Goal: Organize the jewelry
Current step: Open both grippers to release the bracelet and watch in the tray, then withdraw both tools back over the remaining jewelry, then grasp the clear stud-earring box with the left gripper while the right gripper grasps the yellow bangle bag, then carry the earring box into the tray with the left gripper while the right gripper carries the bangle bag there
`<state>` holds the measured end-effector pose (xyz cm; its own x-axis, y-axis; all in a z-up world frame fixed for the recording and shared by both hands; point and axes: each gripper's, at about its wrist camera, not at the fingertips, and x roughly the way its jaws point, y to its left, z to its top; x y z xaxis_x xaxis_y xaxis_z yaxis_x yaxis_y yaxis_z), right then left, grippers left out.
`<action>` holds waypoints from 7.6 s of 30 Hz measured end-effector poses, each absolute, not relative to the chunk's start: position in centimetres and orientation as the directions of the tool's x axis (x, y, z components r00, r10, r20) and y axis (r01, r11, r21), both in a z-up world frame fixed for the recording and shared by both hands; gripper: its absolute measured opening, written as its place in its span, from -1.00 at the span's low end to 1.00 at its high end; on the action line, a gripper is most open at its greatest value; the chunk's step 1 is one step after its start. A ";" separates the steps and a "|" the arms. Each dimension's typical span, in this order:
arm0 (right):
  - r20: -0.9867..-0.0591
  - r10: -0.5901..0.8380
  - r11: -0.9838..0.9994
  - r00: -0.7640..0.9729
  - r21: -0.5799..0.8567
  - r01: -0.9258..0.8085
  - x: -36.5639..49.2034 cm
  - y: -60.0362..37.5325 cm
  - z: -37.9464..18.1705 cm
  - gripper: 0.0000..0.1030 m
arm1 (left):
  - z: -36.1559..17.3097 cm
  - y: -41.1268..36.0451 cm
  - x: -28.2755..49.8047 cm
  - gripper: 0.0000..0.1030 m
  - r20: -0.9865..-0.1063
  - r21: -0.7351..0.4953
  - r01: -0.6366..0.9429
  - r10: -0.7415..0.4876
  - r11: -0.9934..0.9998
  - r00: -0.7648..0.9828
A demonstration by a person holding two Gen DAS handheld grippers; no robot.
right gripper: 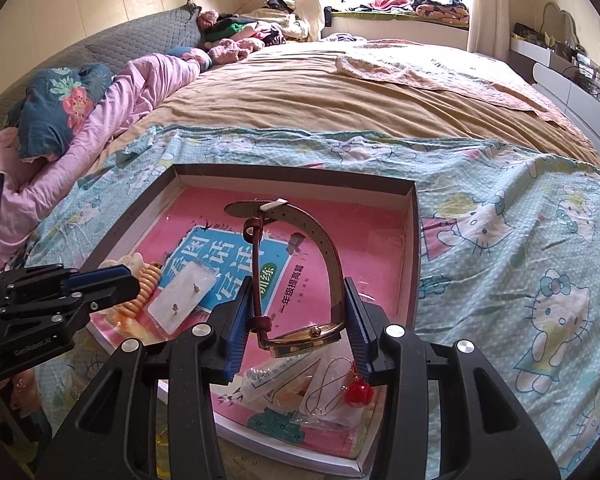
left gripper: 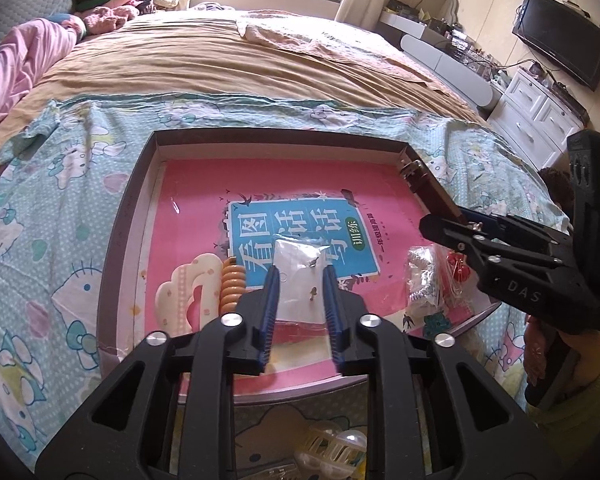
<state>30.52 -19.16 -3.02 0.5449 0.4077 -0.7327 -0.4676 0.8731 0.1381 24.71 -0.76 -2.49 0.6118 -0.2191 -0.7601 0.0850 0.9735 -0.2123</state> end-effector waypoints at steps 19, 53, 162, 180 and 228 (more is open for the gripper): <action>-0.774 0.381 0.880 0.505 0.137 -0.455 31.2 -17.9 -4.9 -0.11 | -1.1 1.0 22.6 -0.11 -0.748 -0.220 0.041 -0.195 0.975 0.635; -0.646 0.411 0.892 0.643 0.141 -0.429 25.0 -21.8 2.6 0.57 | 3.6 3.8 18.4 0.79 -0.677 -0.240 -0.041 -0.137 0.970 0.723; -0.791 0.537 0.678 0.294 0.197 -0.708 16.3 -16.8 -7.0 -0.33 | -6.4 2.2 13.5 0.81 -0.845 -0.240 -0.071 -0.172 0.968 0.507; -0.715 0.581 0.706 0.390 0.203 -0.679 16.0 -18.9 -2.7 -0.50 | -5.5 2.2 13.6 -0.25 -0.812 -0.244 -0.041 -0.181 0.969 0.556; -0.576 0.552 0.804 0.603 0.178 -0.567 23.3 -21.0 3.6 -0.79 | 1.4 2.8 19.0 -0.25 -0.710 -0.241 0.010 -0.183 0.971 0.680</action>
<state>23.26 -20.97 3.57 0.6031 0.5522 -0.5755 -0.5669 0.8044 0.1777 19.01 2.79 1.40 0.6804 -0.1830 -0.7096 0.0098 0.9705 -0.2409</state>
